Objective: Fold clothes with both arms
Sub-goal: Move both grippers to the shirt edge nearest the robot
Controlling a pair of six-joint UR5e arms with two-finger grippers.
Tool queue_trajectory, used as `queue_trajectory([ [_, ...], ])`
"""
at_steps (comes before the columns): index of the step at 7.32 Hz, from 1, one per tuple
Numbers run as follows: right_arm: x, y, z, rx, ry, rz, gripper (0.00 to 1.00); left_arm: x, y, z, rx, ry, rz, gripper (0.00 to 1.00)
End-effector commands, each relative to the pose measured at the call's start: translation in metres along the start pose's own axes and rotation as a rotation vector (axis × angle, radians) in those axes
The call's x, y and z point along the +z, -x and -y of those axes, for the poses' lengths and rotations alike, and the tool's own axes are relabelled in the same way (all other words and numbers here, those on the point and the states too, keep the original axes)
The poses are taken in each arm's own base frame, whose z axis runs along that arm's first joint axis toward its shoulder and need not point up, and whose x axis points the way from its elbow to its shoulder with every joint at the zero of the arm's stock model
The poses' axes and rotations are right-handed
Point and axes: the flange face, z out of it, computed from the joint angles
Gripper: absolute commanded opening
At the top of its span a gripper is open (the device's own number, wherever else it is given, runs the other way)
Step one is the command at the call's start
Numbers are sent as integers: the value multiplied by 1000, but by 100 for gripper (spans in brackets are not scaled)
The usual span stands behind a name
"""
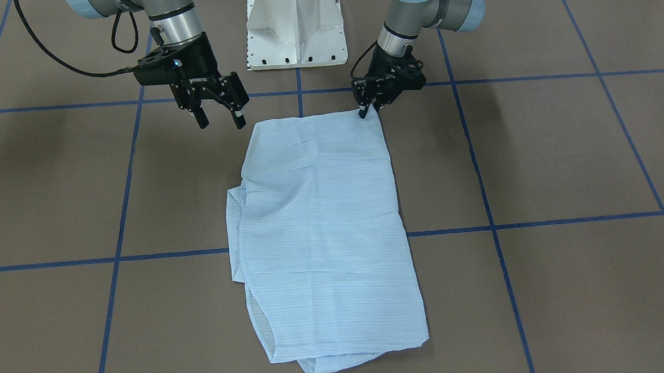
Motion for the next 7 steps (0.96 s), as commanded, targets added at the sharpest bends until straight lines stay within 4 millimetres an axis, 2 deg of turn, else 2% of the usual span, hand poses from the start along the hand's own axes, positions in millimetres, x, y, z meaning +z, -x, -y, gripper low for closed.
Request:
queue_trajectory([
  [1,1,0,-13,29,12,-6,100,-4,-7,2,-4,-1,-15,0],
  [3,8,-1,-46,111,47,-43,98,-9,-16,3,-8,-3,-34,0],
  [4,8,8,-68,191,62,-86,95,-9,-19,3,-13,-2,-38,0],
  [6,30,23,-105,337,54,-173,85,-10,-19,3,-14,-2,-40,0],
  [7,47,31,-121,387,50,-193,85,-11,-20,3,-15,-3,-43,0],
])
